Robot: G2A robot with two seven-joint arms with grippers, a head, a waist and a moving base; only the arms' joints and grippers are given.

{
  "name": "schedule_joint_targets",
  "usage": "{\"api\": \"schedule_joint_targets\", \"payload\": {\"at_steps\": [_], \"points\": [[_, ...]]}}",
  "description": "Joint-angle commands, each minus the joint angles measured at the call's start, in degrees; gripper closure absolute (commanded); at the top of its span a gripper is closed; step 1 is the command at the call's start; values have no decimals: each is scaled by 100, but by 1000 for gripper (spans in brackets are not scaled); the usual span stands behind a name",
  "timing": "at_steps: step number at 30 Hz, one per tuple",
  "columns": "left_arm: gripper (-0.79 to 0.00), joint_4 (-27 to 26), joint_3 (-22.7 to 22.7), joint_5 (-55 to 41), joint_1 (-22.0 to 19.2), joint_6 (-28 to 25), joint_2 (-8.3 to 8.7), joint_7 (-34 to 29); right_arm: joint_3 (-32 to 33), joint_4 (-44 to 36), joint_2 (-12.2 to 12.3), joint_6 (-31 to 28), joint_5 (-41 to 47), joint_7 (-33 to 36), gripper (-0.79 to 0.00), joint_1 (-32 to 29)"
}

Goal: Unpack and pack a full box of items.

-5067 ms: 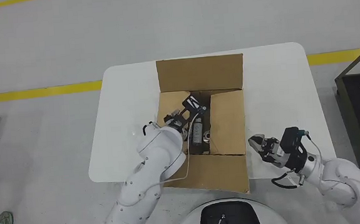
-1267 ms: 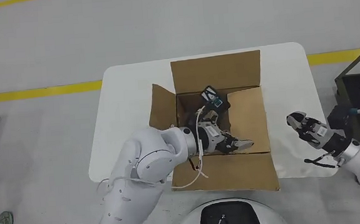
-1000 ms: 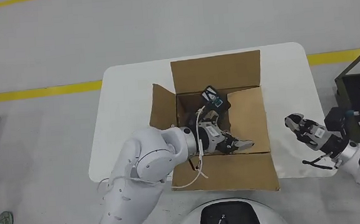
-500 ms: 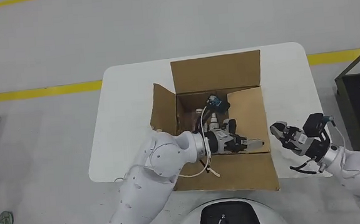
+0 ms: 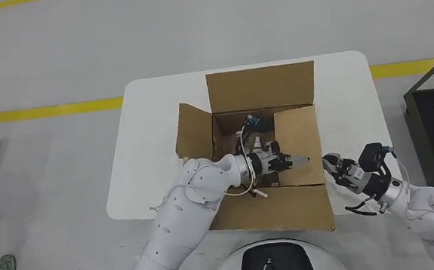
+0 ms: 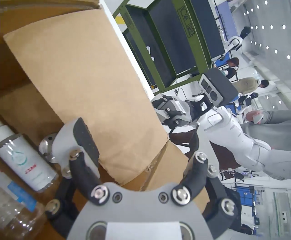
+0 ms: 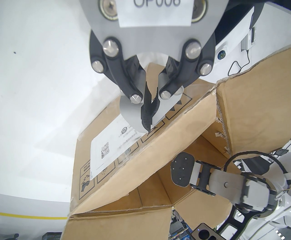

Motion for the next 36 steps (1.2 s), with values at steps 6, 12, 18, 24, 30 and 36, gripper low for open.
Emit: {"api": "schedule_joint_targets", "payload": {"at_steps": [6,12,18,24,30,36], "points": [[-785,67,-176,7,96,35,30,198,4,-7,-4,2,-19,0,0,-8],[-785,21,-325,4,250,41,84,87,-10,-2,-8,-20,-30,16,0,-18],[-785,201,-203,-185,291,-52,53,30,-43,-14,-14,-22,-48,43,0,8],[-785,342,-149,-763,286,-275,-4,37,-62,-13,-19,-21,-56,50,0,13],[-785,214,-120,-971,247,-562,-30,58,-77,-17,-24,-26,-46,55,0,9],[-785,-221,-222,-1126,303,-559,-10,23,8,-43,-21,-16,72,47,0,-8]]}}
